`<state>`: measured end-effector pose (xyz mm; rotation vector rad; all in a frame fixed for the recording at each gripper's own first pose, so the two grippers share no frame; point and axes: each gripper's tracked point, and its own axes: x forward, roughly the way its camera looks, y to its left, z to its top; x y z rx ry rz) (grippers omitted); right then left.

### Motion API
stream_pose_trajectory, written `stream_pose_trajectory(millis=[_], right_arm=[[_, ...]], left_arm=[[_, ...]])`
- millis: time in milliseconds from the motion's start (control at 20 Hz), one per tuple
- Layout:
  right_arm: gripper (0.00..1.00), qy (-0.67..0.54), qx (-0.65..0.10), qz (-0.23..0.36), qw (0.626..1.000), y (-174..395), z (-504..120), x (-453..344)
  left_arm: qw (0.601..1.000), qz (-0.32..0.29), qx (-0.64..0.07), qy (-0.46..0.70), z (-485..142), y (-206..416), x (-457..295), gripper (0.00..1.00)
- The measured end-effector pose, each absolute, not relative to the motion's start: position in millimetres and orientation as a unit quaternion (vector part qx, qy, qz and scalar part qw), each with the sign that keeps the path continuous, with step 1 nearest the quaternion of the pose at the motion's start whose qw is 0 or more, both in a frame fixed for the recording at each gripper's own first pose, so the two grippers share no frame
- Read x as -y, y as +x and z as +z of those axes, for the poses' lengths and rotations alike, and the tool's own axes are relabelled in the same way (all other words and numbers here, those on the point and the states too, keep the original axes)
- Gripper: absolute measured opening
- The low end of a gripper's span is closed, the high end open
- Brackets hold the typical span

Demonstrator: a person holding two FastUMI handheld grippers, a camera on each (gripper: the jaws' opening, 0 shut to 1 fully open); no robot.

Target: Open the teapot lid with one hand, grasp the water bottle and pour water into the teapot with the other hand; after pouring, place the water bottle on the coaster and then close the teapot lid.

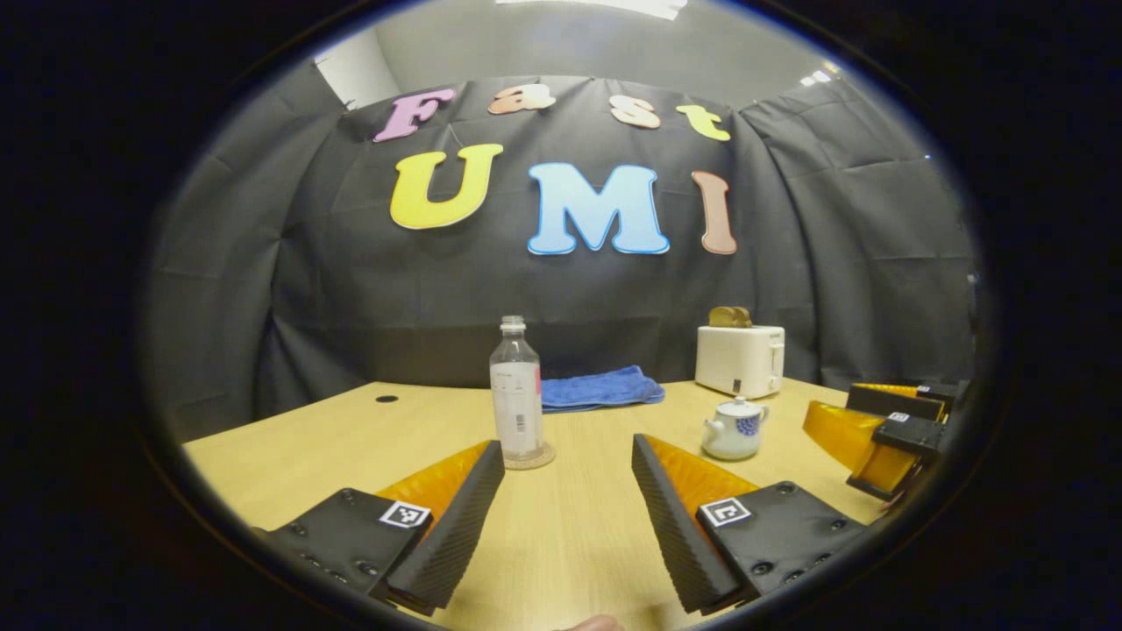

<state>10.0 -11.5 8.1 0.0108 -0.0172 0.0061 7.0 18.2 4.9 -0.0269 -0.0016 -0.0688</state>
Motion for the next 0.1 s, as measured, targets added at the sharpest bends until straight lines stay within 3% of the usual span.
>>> stream_pose_trajectory(millis=[100], right_arm=[[0.82,-0.001,-0.004,0.005,1.0,11.3,0.2,7.6]], left_arm=[[1.0,-0.03,-0.002,-0.002,-4.2,0.5,-11.0,0.99]])
